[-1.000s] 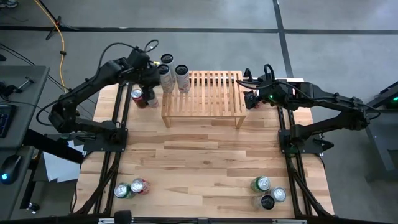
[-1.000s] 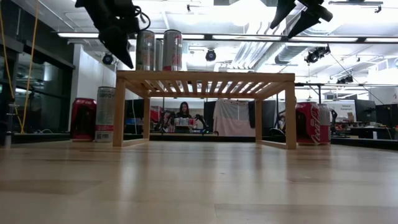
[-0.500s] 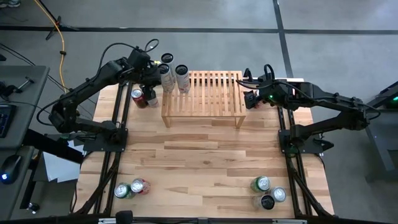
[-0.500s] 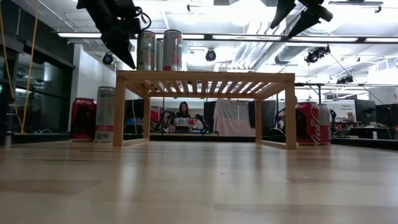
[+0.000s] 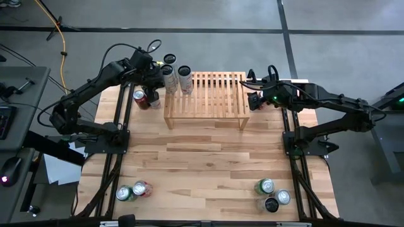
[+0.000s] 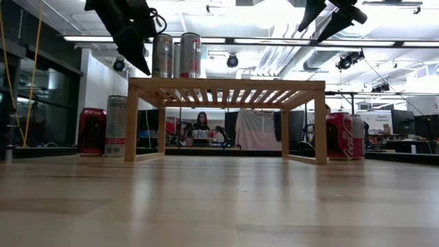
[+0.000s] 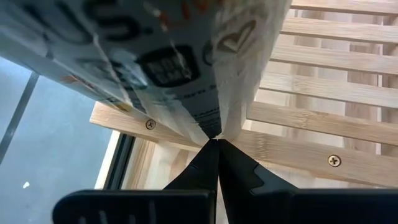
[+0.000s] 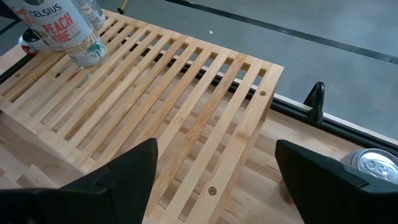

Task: Place canned beverage on shelf
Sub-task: Adjust the soda cans on the shelf

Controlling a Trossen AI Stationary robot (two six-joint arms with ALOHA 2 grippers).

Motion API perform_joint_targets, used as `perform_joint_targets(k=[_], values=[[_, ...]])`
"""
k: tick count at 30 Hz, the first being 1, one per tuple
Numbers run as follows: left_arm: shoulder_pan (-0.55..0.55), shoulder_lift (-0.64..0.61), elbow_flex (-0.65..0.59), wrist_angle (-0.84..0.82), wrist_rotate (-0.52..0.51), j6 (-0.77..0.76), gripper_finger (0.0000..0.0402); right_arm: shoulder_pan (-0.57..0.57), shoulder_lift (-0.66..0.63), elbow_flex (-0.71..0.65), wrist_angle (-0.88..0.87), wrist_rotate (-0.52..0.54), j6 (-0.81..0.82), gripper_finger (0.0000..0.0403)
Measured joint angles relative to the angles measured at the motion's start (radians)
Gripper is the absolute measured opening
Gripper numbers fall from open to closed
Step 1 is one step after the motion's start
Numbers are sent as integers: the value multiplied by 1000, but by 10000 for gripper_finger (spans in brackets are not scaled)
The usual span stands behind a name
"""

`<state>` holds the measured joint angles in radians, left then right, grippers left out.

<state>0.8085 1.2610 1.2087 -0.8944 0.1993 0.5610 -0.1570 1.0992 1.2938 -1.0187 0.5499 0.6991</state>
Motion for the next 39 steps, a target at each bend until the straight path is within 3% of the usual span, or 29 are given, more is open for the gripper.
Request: perform_joint_targets(k=[12,17,21,25,29,32,34,35,39], values=[[-17,-6,2,-2,-13,-14,0,0,0,0,0,0,0,312],[-16,-52,22,-24,-108,-11,0,0,0,0,10,-7,0,312],[-16,-108,43,-67,-132,-18,0,0,4,0,96,-65,-60,312],[-17,-193,70,-80,-112,-118,0,0,39,0,269,-138,-191,306],[-18,-298,89,-66,6,-281,0,-7,118,0,447,-168,-312,243],[-20,-388,84,-3,93,-415,0,-39,201,0,557,-237,-385,138],[-29,-443,81,46,119,-489,0,-75,262,0,630,-347,-428,50],[-36,-467,81,77,122,-518,0,-93,293,0,671,-411,-447,26],[-71,-553,81,198,122,-622,0,-161,405,0,848,-592,-454,27]])
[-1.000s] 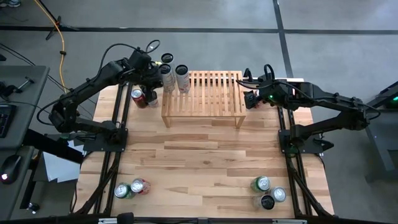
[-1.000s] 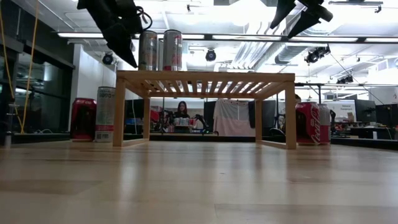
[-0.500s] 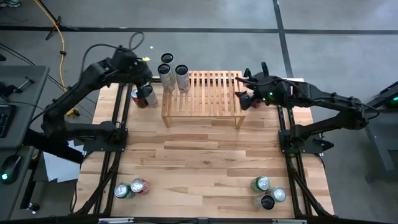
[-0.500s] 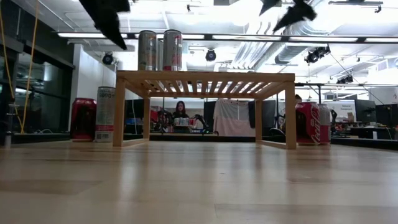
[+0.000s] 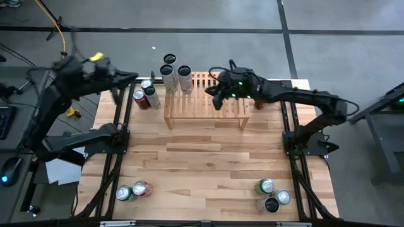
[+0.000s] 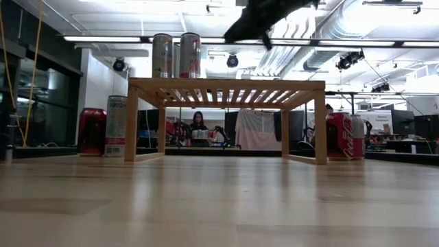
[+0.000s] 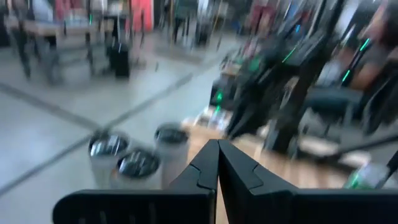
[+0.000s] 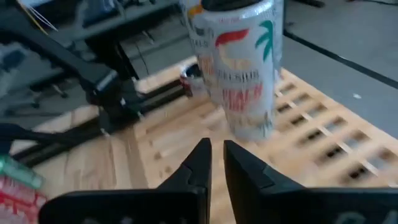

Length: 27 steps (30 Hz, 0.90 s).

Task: Place canned beverage on shelf
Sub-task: Adjust the soda cans on the shelf

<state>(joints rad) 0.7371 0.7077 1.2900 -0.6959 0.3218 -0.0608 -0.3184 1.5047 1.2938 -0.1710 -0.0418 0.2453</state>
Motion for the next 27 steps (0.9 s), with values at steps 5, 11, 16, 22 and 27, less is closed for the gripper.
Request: perform_joint_targets(k=[5,11,16,22,27], values=[[-36,-70,0,95,2,-88,0,-40,112,0,159,-81,-18,6],[-54,-93,-1,134,2,-129,0,-40,210,48,169,-77,-45,2],[-54,-82,-1,132,2,-131,0,-40,251,94,160,-60,-71,0],[-54,-70,-1,132,1,-131,0,-40,275,106,152,-47,-96,0],[-54,-71,-1,132,1,-131,0,-40,275,107,153,-10,-112,0]])
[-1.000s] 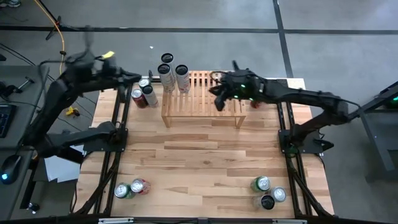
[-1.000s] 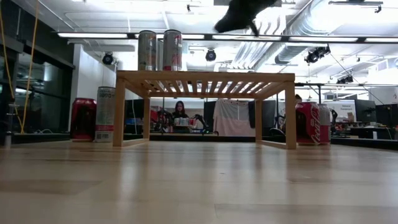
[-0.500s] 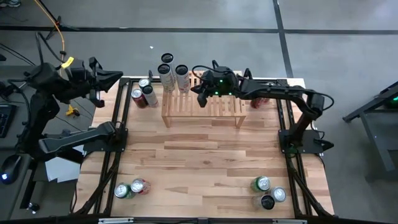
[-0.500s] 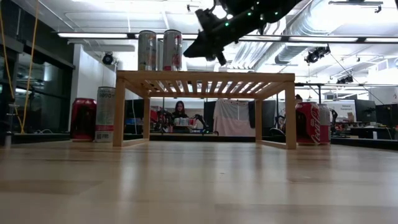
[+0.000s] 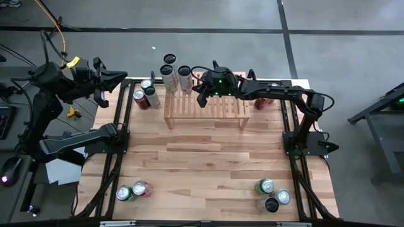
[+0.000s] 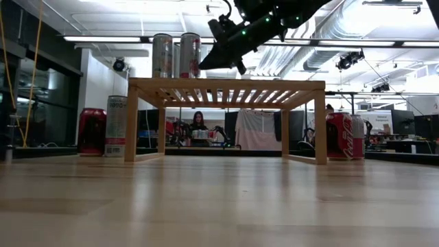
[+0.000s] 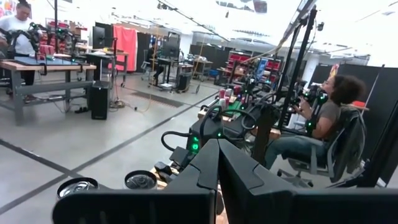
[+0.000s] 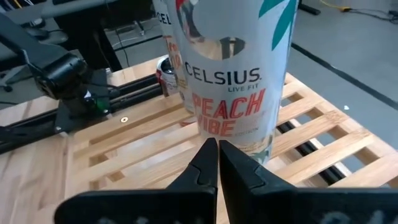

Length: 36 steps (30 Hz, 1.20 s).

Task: Place canned beverage on shelf
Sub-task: Adjust the soda cans on the shelf

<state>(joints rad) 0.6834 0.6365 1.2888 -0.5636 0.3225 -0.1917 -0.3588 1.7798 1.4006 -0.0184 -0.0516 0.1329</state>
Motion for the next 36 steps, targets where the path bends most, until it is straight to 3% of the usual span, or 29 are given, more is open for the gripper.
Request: perform_joint_targets(k=[36], values=[[0,0,0,0,-5,2,0,-2,41,1,118,17,54,0]])
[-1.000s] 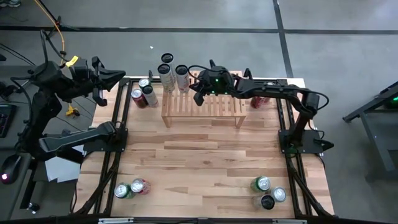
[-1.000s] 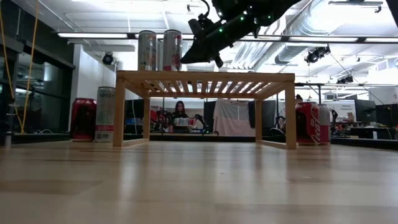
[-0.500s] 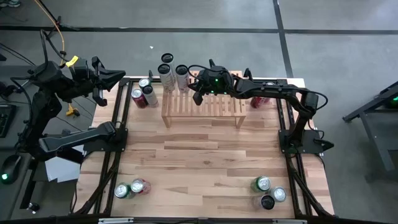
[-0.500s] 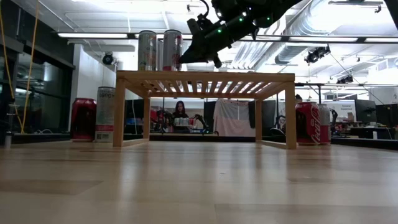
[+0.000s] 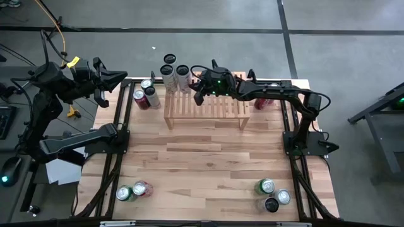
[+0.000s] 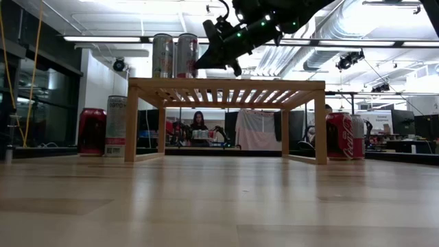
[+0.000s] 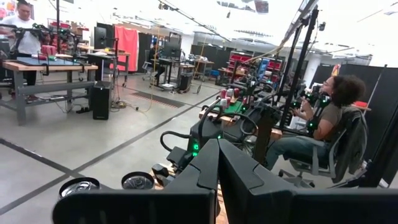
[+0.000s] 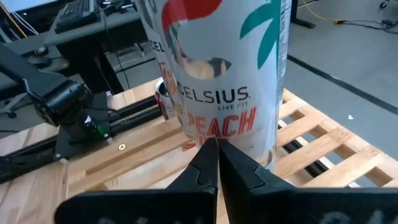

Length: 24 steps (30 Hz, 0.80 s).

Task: Place canned beverage on shelf
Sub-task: Adjust the soda cans on the shelf

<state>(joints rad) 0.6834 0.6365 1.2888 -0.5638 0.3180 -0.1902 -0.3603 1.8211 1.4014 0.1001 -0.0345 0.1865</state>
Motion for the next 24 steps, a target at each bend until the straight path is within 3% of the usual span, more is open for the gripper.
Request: perform_joint_targets(k=[24], values=[[0,21,-1,0,0,-8,0,0,34,0,33,-12,49,0]])
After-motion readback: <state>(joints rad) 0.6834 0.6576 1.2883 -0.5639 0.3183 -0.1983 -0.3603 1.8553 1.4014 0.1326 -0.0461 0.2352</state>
